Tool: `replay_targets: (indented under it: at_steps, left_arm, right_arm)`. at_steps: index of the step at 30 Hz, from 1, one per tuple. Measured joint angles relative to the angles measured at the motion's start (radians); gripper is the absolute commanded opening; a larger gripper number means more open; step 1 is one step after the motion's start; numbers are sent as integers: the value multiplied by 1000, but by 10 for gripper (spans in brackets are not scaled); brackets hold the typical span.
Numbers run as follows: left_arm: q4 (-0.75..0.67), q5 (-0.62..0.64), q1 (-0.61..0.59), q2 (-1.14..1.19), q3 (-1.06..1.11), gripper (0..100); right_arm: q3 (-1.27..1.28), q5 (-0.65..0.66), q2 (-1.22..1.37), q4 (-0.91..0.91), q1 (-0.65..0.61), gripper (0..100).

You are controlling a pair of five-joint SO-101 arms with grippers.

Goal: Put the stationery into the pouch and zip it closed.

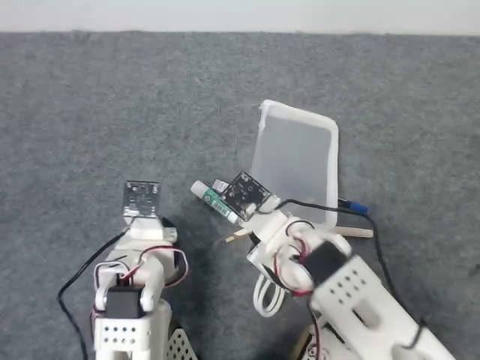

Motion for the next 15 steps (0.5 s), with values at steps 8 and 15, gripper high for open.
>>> replay_targets:
  at_steps: [8, 15]
  left_arm:
    - [-25, -224, -86, 0, -66, 12]
    - [-25, -207, 15, 0, -218, 12]
  right_arm:
    - [0, 100, -259, 18, 0, 6]
    - [-11, 121, -336, 18, 0, 6]
